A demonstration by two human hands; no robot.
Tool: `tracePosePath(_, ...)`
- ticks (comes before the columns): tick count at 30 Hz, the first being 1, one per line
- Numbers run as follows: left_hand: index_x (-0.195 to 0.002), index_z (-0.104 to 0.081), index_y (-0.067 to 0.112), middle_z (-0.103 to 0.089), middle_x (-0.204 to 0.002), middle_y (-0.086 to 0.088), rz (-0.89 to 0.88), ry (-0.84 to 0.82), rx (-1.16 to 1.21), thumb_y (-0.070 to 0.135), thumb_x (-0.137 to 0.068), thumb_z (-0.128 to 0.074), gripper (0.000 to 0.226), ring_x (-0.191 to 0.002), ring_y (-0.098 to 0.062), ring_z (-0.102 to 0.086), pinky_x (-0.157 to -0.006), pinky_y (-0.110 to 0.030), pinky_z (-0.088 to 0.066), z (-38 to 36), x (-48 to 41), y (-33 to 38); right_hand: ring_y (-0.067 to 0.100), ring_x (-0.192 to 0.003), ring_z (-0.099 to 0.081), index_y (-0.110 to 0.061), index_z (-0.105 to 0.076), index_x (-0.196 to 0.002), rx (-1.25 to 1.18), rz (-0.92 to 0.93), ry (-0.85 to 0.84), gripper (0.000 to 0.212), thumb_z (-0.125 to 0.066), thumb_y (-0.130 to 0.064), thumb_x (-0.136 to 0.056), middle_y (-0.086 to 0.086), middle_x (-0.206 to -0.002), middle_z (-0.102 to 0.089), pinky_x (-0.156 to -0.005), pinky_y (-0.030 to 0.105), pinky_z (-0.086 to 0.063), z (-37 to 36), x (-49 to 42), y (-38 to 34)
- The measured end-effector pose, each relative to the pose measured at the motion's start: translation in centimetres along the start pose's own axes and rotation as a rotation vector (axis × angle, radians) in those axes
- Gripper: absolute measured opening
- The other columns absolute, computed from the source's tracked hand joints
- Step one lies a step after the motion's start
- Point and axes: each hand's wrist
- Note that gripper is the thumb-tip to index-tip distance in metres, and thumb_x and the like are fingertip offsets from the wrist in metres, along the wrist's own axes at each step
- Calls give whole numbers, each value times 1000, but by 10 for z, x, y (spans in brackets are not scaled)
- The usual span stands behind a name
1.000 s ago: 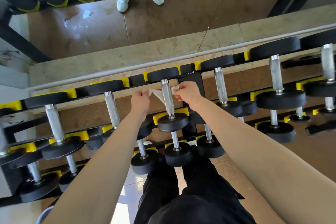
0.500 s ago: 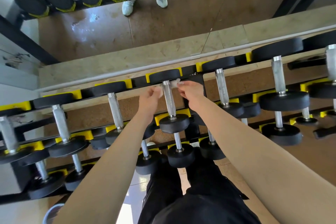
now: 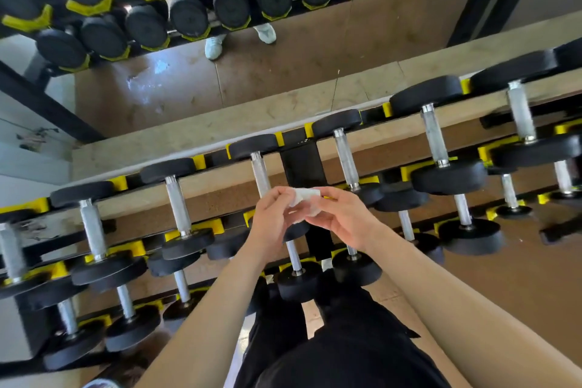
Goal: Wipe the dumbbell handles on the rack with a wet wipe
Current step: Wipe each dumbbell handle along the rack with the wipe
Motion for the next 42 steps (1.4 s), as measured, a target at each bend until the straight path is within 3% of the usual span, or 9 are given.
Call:
tracePosePath(7, -96, -73, 20, -71, -93, -1, 42, 117, -368, 16, -96, -65, 9, -87, -17, -63, -79, -29, -54, -27, 6, -29, 25, -100, -69, -11, -65, -113, 264, 170, 377, 31, -73, 2, -86, 10, -107, -67, -77, 31, -60, 50, -1, -37)
tracePosePath(14, -133, -60, 33, -57, -141, 9, -24, -125, -638, 25, -102, -57, 32, -132, -12, -51, -112, -38, -42, -49, -15, -48, 16, -105, -67, -15, -73, -118, 617, 328, 680, 34, -73, -17, -84, -1, -113, -72, -93, 32, -55, 75, -68, -83)
tracePosePath(16, -148, -46, 33, -35, -160, 8, -52, -220, -695, 27, -103, -56, 46, -147, -15, -34, -120, -40, -33, -57, -26, -52, 12, -102, -63, -12, -73, -117, 745, 299, 649, 30, -73, -21, -88, 0, -109, -71, -88, 25, -50, 69, -76, -79)
tracePosePath(18, -155, -36, 29, -18, -167, 7, -77, -303, -767, 26, -103, -55, 55, -153, -16, -20, -119, -29, -25, -64, -32, -57, 8, -78, -57, -24, -75, -81, 968, 288, 635, 10, -73, -23, -90, -8, -77, -65, -75, 23, -44, 65, -76, -69)
tracePosePath(21, -157, -31, 29, -16, -168, 5, -85, -356, -847, 27, -102, -57, 60, -154, -17, -18, -112, -24, -24, -68, -40, -67, 12, -65, -50, -32, -50, -52, 1300, 203, 613, 45, -71, -16, -89, -14, -57, -48, -66, 23, -40, 77, -71, -57)
tracePosePath(26, -158, -28, 31, -12, -168, 6, -94, -369, -834, 28, -102, -58, 64, -155, -17, -14, -120, -33, -22, -65, -44, -77, 17, -83, -65, -21, -74, -84, 1482, 37, 531, 5, -77, -17, -84, -3, -83, -70, -68, 23, -51, 95, -45, -74)
tracePosePath(30, -157, -32, 31, -17, -168, 5, -90, -342, -894, 32, -102, -55, 59, -154, -19, -18, -121, -37, -25, -67, -48, -74, 21, -95, -63, -13, -65, -127, 1346, 263, 588, 40, -71, -12, -88, 8, -98, -70, -85, 28, -48, 79, -49, -100)
tracePosePath(35, -140, -59, 29, -54, -148, 6, -135, -175, -946, 29, -101, -51, 40, -135, -17, -51, -111, -32, -39, -74, -56, -65, 27, -90, -60, -4, -70, -94, 1567, 350, 311, 16, -55, -9, -94, 13, -97, -62, -72, 27, -46, 57, -81, -91)
tracePosePath(42, -94, -76, 21, -74, -90, -1, -61, 228, -1016, 33, -94, -46, 33, -85, -24, -70, -76, -36, -59, -109, -60, -63, 25, -116, -60, -18, -75, -116, 1734, 282, -37, 24, -61, -12, -97, 7, -128, -67, -101, 36, -44, 112, -71, -84)
Point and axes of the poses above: each hand's wrist, its own x-axis away from the middle knuckle, its own z-axis out of the back of the hand, y = z × x
